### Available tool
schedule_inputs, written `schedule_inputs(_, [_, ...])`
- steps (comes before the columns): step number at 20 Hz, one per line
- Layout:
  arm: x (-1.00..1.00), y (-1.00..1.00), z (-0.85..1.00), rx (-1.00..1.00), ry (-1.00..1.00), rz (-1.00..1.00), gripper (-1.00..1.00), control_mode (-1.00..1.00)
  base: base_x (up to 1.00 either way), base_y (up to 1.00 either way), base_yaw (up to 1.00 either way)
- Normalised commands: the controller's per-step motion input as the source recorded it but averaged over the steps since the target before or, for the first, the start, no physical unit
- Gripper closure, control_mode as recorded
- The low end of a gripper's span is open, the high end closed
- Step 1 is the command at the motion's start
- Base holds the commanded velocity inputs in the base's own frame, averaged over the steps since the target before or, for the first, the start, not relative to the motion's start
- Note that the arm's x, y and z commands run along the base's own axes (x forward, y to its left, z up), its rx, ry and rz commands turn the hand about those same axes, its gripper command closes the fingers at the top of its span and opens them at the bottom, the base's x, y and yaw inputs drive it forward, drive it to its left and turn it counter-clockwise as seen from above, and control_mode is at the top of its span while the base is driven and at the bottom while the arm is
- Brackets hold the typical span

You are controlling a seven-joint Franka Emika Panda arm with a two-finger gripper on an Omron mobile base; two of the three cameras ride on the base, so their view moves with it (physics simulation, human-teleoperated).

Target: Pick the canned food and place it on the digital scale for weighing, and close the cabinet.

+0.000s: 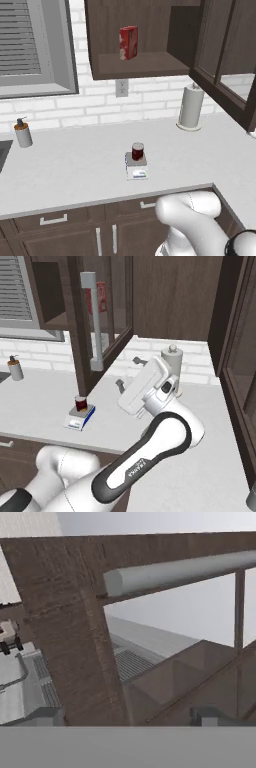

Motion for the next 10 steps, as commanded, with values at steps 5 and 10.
schedule_inputs(5, [0.32, 0.54, 1.0, 0.0, -0.1, 0.06, -1.0, -1.0, 0.0, 0.0, 0.0])
schedule_inputs(10, [0.02, 0.98, 0.93, 0.0, 0.0, 0.03, -1.0, -1.0, 0.0, 0.0, 0.0])
